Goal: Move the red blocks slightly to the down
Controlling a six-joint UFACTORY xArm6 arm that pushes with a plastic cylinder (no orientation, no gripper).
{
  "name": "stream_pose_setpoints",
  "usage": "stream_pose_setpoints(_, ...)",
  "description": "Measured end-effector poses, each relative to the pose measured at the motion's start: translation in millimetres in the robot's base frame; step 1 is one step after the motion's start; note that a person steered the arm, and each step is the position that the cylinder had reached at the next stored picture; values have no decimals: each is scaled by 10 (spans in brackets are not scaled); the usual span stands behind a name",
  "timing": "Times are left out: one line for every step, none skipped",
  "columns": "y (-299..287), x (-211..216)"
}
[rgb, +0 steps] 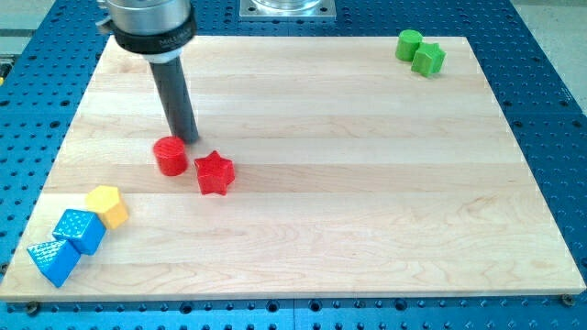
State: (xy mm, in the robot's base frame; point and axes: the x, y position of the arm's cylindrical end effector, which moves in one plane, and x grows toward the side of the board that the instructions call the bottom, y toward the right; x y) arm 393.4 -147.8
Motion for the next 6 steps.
stream_pose_setpoints(132,-83)
stream_pose_setpoints(-246,440)
stream_pose_setpoints(-463,923)
stream_pose_setpoints(-462,966)
stream_pose_setpoints(-339,290)
stream_pose_setpoints(614,281)
